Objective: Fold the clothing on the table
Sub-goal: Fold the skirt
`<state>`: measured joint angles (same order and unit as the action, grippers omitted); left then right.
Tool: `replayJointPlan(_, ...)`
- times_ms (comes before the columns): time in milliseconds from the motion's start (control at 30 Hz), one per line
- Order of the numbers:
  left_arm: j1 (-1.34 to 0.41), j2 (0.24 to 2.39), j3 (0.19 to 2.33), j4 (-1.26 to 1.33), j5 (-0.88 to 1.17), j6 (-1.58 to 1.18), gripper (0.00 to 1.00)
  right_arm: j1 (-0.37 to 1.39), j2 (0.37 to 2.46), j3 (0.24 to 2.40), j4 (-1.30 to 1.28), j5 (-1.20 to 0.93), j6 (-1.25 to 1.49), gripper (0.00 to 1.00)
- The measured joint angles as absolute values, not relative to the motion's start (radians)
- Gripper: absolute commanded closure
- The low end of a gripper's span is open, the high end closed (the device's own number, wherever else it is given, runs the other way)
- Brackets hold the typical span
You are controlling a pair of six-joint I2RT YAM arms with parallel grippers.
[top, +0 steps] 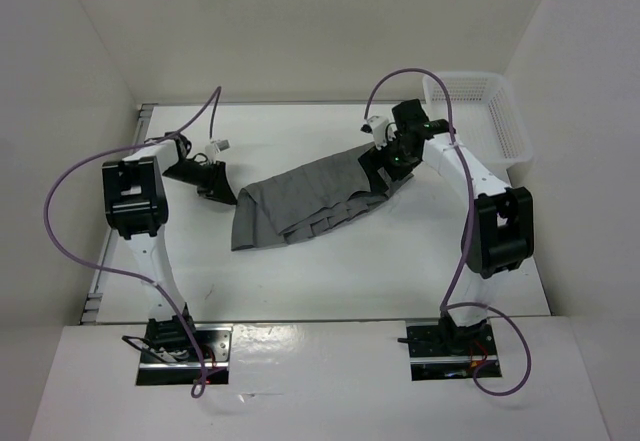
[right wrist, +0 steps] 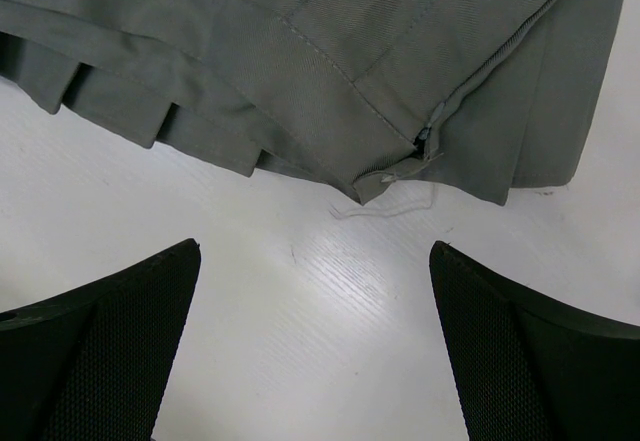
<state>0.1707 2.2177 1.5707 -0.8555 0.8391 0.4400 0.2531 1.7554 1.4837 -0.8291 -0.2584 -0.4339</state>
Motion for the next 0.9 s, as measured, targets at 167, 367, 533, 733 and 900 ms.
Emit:
replayJointPlan(167,0.176,2.181,1.563,-0.876,0.854,0.468,0.28,0.252,1.783,1.485,-0.827,-0.274,-0.434,0.00)
replayJointPlan(367,0.175,2.170,1.571,-0.891,0.872,0.471,0.20,0.251,1.790,1.485,-0.826,-0.279,-0.433,0.00)
replayJointPlan(533,0.170,2.190,1.628,-0.891,0.895,0.469,0.19,0.251,1.790,1.485,-0.826,-0.282,-0.430,0.00)
replayJointPlan(733,0.138,2.249,1.702,-0.885,0.915,0.466,0.19,0.251,1.790,1.485,-0.827,-0.281,-0.422,0.00)
replayJointPlan(900,0.089,2.275,1.723,-0.888,0.930,0.464,0.19,0.251,1.789,1.485,-0.827,-0.273,-0.418,0.00)
